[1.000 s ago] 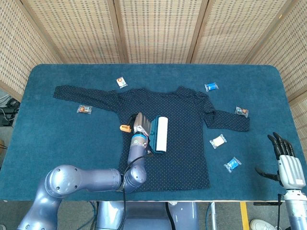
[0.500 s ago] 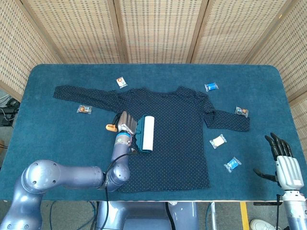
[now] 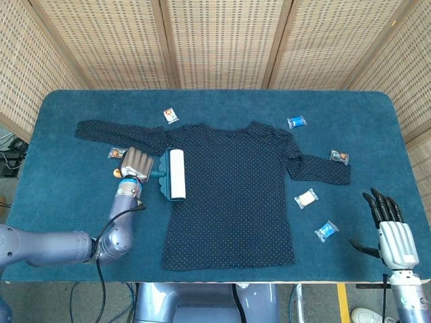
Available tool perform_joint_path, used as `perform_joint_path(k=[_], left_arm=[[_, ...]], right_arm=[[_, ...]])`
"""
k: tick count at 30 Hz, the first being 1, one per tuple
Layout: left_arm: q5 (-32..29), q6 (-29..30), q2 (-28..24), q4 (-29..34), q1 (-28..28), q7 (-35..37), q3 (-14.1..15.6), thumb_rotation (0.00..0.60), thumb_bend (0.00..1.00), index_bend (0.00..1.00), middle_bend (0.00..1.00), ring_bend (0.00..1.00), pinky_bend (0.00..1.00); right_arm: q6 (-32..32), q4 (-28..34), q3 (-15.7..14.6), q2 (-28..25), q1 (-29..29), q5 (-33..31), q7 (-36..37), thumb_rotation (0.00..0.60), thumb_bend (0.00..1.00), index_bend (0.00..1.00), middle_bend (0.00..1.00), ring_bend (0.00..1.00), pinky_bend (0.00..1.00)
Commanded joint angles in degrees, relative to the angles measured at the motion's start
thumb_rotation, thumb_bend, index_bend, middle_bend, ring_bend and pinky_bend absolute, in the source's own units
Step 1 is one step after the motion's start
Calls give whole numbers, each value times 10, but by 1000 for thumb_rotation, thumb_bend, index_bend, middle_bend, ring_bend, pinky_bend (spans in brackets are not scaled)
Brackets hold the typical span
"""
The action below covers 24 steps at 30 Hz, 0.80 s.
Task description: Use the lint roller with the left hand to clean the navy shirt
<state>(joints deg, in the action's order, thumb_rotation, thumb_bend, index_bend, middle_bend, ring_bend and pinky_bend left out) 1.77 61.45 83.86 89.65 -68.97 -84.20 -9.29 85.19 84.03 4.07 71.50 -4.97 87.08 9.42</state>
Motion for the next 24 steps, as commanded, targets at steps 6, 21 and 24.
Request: perform_joint_path(k=[6, 21, 24], left_arm=[[139, -42, -78, 63, 84, 144, 34, 600, 917, 857, 824, 725, 620], [298, -48, -111, 32, 164, 296, 90, 600, 496, 103, 105, 151, 174], [305, -46, -110, 28, 172, 309, 95, 600, 427, 47, 2, 22, 51]], right_arm=[[10, 5, -6, 6, 1, 14, -27, 600, 134, 56, 0, 0, 0], [37, 25, -18, 12, 7, 47, -78, 600, 134, 56, 0, 0, 0], [41, 28, -20, 13, 8, 53, -85, 600, 134, 56, 0, 0, 0]])
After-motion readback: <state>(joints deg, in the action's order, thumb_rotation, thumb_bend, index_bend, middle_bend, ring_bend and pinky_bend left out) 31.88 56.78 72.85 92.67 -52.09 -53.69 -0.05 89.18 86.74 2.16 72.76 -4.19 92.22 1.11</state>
